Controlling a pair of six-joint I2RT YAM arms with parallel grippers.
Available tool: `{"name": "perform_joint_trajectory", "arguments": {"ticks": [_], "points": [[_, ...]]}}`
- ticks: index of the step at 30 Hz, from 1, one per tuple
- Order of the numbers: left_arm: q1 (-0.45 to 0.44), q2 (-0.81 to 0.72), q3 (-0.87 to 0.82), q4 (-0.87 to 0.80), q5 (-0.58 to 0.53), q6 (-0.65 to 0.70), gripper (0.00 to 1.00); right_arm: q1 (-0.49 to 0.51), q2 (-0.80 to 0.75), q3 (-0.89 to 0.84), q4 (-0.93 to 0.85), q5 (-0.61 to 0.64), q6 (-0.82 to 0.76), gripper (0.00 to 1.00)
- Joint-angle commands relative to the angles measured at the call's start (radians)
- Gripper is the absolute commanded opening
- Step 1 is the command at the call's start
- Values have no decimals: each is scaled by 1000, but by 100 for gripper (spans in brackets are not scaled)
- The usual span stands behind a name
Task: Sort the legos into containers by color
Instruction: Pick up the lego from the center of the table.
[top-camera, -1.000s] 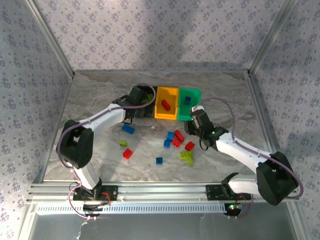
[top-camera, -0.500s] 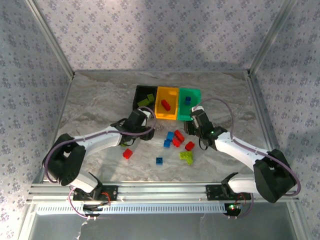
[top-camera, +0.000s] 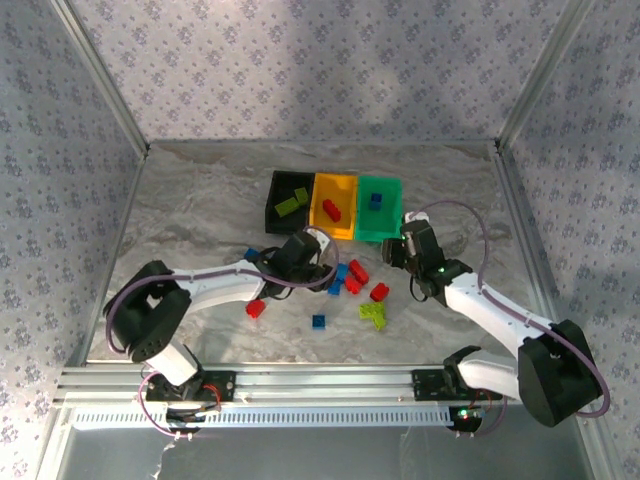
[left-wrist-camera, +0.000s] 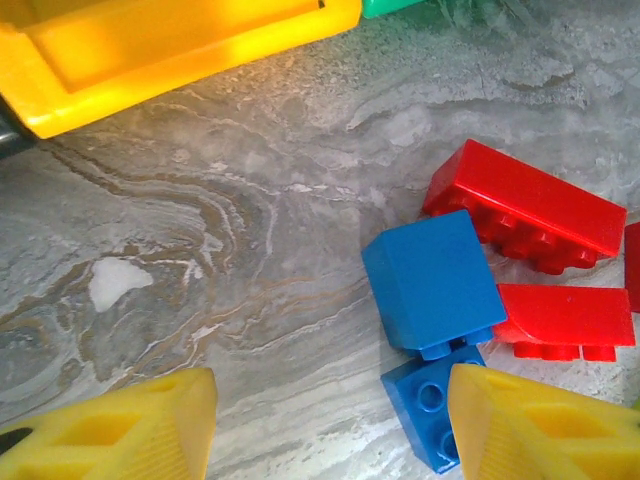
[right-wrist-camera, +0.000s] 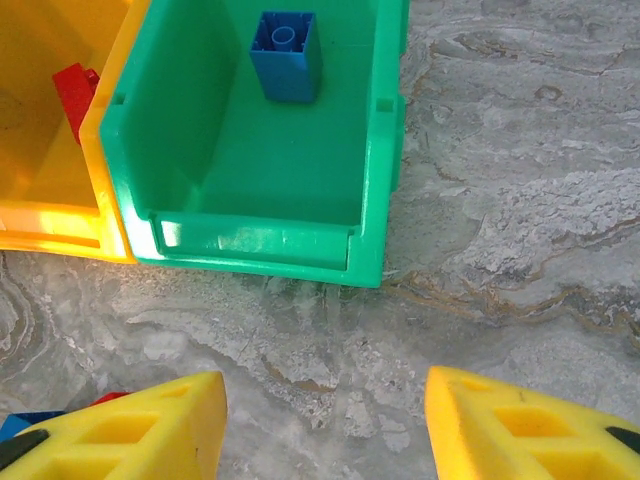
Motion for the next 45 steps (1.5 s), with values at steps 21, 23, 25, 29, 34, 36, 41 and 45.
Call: {"name": "perform_joint_trajectory", "arguments": {"ticks": [21,23,25,29,34,36,41,45], "points": [[-35,174,244,-168,25,-6,62,-5,-73,-49,40,-42,11,61],[-38,195,288,-226,25,0,62,-6,-72,-53,48,-42,12,61],[-44,213,326,-276,20,11,61,-7,-63,-47,42,-44,12,61],[-50,241,371,-341,-5,14,61,-8,-63,-48,47,-44,13,62],[-52,268,399,-373,5,16,61,-7,-56,-42,39,-48,16,62],[-53,284,421,-393,9,16,61,-8,-57,-45,48,-51,16,62],[-58,331,462,-417,7,17,59,-6,-58,-40,36,-45,15,62],[-58,353,489,-447,-19,5,51,-7,-56,-41,36,-42,15,62]]}}
